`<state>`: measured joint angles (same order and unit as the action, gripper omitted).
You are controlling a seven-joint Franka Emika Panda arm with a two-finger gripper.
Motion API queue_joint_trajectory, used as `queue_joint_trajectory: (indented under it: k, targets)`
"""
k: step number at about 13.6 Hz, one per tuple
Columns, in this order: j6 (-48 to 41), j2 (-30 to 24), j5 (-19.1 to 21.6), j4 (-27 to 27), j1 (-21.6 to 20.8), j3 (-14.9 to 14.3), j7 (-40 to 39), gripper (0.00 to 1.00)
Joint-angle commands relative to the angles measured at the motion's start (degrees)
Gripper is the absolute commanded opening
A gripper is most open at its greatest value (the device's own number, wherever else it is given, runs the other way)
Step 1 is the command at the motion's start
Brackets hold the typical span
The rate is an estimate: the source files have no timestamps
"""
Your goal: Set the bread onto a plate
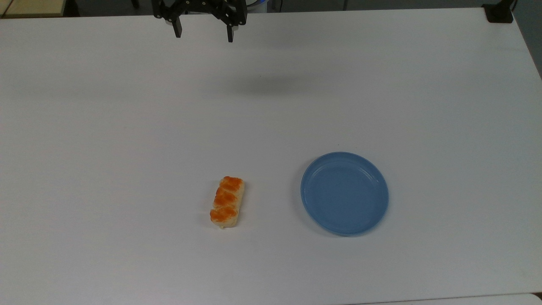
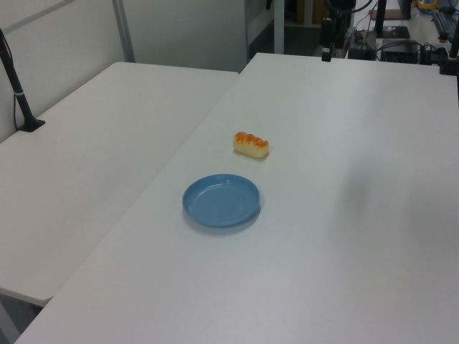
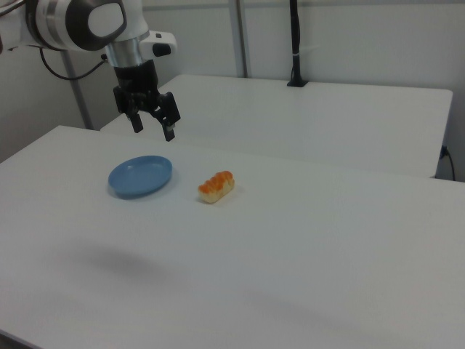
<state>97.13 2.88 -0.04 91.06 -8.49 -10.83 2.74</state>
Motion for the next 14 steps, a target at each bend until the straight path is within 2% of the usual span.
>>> queue_joint_trajectory:
  k: [1, 14]
  targets:
    - [1.2, -0.6, 0.1, 0.5, 2.4, 1.2, -1.2, 1.00]
    - [1.5, 0.0, 0.0, 0.6, 2.3, 1.2, -2.5, 1.00]
